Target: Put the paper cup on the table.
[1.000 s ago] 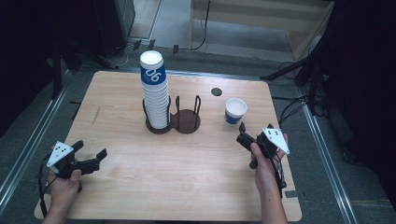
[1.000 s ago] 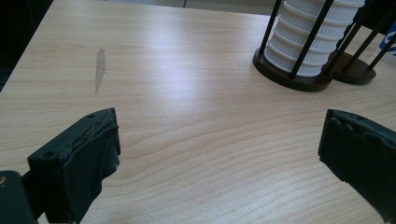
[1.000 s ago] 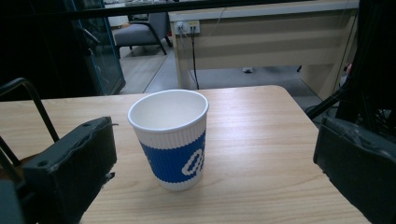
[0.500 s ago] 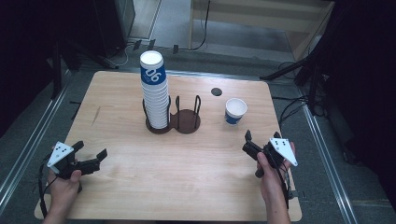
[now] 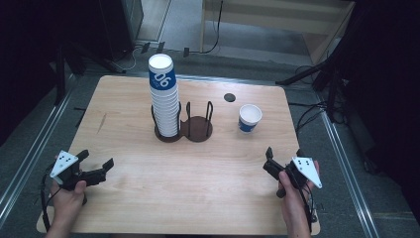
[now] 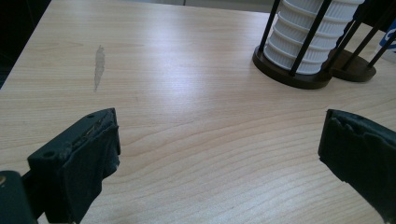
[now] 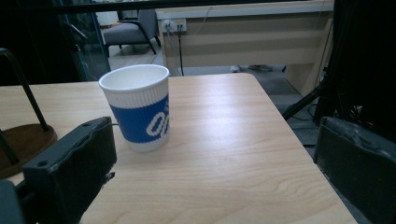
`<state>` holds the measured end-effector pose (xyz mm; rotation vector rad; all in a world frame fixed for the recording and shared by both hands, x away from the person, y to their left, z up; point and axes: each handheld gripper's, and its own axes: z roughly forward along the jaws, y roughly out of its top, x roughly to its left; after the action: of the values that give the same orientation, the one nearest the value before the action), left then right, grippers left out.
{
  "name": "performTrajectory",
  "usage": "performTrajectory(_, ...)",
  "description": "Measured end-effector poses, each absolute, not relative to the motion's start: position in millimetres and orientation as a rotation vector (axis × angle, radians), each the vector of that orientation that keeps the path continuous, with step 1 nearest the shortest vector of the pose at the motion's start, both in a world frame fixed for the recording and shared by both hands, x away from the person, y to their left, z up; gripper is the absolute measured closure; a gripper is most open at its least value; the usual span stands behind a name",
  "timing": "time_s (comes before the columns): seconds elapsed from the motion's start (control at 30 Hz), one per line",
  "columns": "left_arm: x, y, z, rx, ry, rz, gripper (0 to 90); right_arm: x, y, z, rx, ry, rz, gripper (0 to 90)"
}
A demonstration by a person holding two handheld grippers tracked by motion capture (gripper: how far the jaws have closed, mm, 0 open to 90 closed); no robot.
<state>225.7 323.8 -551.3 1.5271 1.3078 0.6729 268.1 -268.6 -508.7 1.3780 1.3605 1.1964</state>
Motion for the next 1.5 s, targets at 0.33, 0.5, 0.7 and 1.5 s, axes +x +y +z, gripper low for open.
performTrajectory(0.33,225.7,323.7,-551.3,1.527,1.308,0.672,0.0,251.8,-281.2,-521.9,1.402,1.361,1.171,0.0)
performTrajectory(0.5,225.6,323.8,-551.1,1.525,1.311,0.671,0.0,243.9,-286.7,-527.7,1.403,1.365,1.148,0.0)
performTrajectory(0.7,225.5,324.1,-551.1,1.522,1.312,0.67,0.0,235.9,-291.4,-533.2,1.408,1.38,1.136,0.0)
performTrajectory(1.5,226.4,323.6,-551.0,1.522,1.313,0.669,0.0,220.7,-286.5,-547.2,1.347,1.418,1.074,0.0)
